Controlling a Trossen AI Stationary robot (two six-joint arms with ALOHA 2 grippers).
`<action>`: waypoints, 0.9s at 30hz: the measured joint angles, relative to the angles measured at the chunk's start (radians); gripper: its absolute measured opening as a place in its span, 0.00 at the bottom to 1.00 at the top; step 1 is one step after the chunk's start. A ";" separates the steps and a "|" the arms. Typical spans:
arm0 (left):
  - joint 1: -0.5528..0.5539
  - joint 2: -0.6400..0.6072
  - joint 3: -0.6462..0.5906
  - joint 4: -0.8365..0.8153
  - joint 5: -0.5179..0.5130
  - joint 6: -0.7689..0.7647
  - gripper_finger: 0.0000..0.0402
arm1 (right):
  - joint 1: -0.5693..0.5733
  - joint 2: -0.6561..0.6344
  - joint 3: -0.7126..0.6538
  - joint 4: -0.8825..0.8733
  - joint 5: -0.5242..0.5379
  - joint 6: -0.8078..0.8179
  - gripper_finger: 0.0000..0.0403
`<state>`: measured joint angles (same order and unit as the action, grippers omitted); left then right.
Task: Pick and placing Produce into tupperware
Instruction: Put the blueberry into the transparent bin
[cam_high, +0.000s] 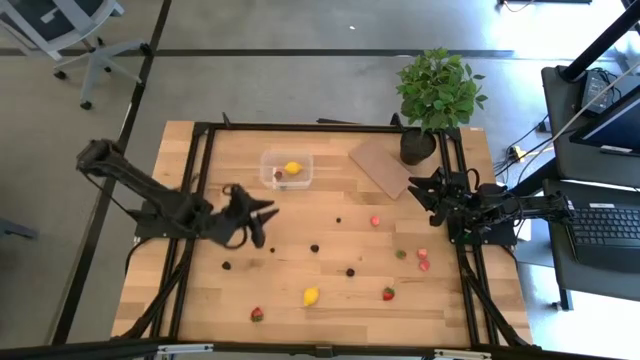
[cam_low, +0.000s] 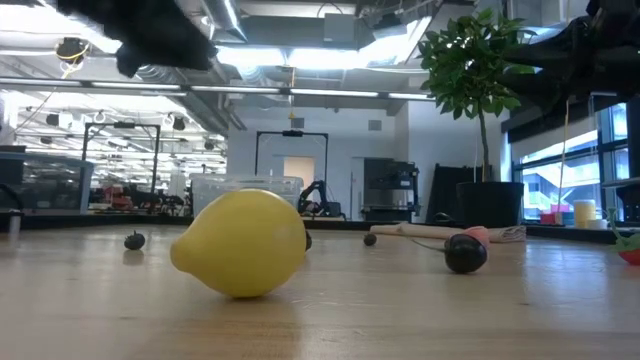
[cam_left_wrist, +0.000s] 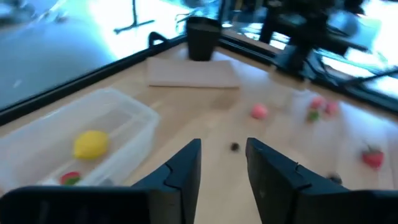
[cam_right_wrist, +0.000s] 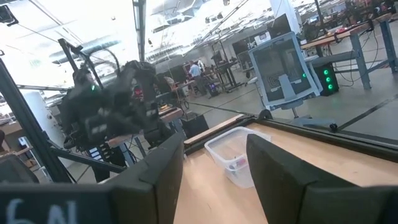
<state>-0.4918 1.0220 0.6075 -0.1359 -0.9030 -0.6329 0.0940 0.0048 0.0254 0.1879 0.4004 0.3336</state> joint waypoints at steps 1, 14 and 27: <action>-0.027 0.007 -0.025 0.039 -0.006 0.030 0.28 | 0.000 0.000 0.000 0.000 0.000 0.000 0.44; -0.204 0.205 -0.166 0.282 0.001 -0.011 0.22 | 0.000 0.000 0.000 -0.019 0.000 -0.001 0.44; -0.205 0.420 -0.166 0.313 0.077 -0.068 0.35 | 0.000 0.000 0.000 -0.061 0.000 0.005 0.44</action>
<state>-0.6971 1.4417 0.4412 0.1772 -0.8264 -0.7006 0.0937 0.0044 0.0254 0.1272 0.4004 0.3382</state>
